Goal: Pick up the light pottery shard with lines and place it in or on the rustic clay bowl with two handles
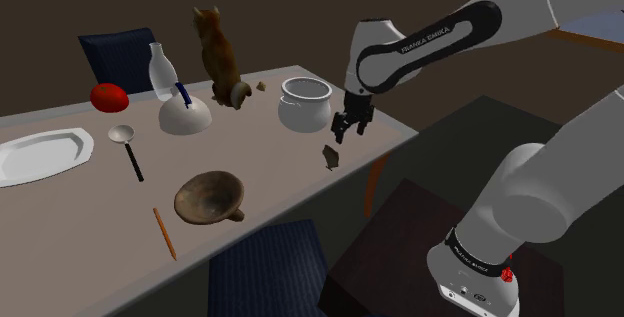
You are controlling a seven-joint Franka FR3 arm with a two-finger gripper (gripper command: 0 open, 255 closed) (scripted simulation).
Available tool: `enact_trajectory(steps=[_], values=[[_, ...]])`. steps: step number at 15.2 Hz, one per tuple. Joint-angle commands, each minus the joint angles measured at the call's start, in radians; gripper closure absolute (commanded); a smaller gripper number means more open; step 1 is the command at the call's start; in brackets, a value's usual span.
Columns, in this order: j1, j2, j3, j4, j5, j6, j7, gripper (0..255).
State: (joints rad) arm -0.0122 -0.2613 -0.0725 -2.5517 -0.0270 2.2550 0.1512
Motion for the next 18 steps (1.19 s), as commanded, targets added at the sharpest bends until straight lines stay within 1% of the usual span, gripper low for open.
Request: enact_trajectory(steps=[1,6,13,18], values=[[-0.001,0.076,-0.002,-0.003,0.0,0.073,0.001,0],[-0.004,0.26,-0.008,0.026,0.004,0.213,-0.002,0],[-0.005,0.347,-0.008,0.009,0.013,0.317,-0.009,0],[-0.005,0.355,-0.008,0.008,0.014,0.326,-0.01,0]])
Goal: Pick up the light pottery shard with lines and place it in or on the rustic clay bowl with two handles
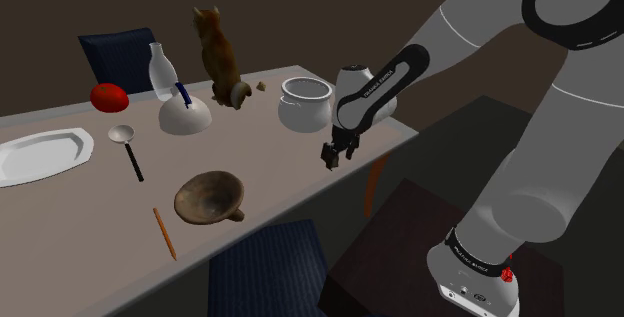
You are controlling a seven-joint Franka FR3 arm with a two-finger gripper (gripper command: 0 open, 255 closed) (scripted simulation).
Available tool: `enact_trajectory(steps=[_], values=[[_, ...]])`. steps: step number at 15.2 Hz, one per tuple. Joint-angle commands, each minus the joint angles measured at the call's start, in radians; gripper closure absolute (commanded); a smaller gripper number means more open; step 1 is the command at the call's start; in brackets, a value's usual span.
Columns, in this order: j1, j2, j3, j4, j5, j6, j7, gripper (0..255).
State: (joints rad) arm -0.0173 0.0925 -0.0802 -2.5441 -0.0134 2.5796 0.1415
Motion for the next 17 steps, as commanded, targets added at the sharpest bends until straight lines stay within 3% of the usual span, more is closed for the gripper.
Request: enact_trajectory(steps=[1,3,4,13,17], values=[[0.0,0.001,0.0,0.0,0.0,0.001,0.0,0],[0.0,0.001,0.0,0.0,0.0,0.001,0.0,0],[0.0,0.001,0.0,0.0,0.0,0.001,0.0,255],[0.0,0.001,0.0,0.0,0.0,0.001,0.0,255],[0.0,-0.054,-0.001,0.004,-0.006,-0.057,0.004,255]])
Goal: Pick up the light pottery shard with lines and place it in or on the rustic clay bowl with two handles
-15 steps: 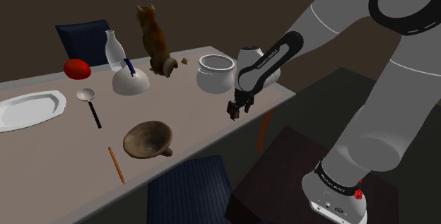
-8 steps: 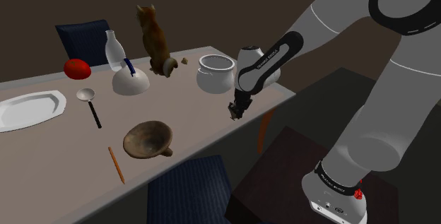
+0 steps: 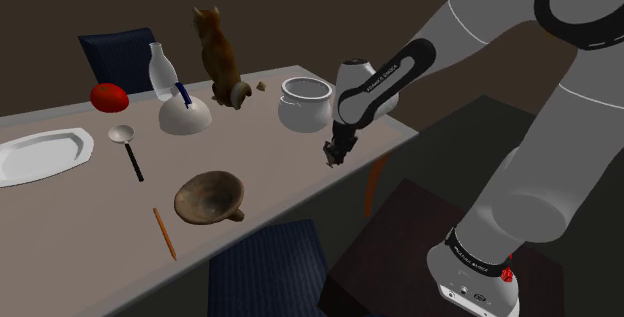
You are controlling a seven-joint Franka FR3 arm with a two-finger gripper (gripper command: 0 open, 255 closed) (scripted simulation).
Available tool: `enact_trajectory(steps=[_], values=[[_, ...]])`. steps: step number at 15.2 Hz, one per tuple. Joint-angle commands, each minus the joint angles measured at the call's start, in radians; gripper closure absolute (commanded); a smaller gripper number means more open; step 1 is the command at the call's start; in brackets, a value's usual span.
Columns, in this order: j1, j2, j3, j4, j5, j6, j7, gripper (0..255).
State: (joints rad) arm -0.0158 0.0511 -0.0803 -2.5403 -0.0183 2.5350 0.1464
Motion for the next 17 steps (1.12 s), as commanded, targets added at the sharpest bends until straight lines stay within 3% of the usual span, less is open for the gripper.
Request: enact_trajectory(steps=[1,17], values=[[-0.001,-0.025,-0.001,0.002,-0.003,-0.027,0.0,255],[-0.002,-0.205,0.001,0.061,-0.017,-0.265,0.008,255]])
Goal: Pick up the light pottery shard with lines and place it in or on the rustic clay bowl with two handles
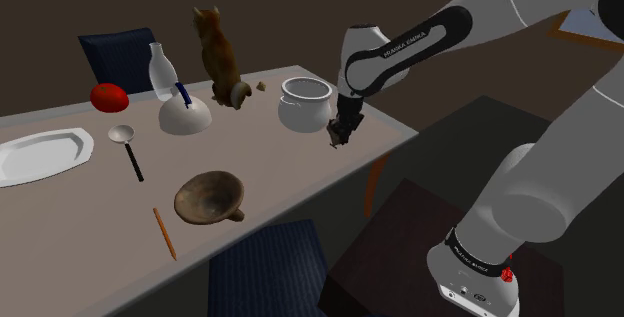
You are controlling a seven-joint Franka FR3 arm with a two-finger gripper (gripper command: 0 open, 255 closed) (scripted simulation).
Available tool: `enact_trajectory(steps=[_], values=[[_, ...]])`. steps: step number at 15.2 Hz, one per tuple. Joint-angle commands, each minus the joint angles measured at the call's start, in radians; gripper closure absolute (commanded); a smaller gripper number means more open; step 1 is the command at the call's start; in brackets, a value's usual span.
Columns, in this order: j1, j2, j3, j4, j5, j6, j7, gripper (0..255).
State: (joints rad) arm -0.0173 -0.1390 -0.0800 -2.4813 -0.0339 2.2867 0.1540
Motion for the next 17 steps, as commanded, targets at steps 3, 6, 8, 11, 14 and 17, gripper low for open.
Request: enact_trajectory(steps=[3,6,8,11,14,17], values=[[0.0,-0.041,0.001,0.019,-0.002,-0.061,0.001,255],[0.0,-0.066,0.002,0.039,-0.003,-0.105,0.002,255],[0.0,-0.081,0.003,0.053,-0.003,-0.135,0.002,255],[0.0,-0.101,0.004,0.076,-0.004,-0.178,0.002,255],[0.024,-0.088,0.035,0.094,0.009,-0.183,0.049,255],[0.059,-0.057,0.081,0.128,0.027,-0.187,0.12,255]])
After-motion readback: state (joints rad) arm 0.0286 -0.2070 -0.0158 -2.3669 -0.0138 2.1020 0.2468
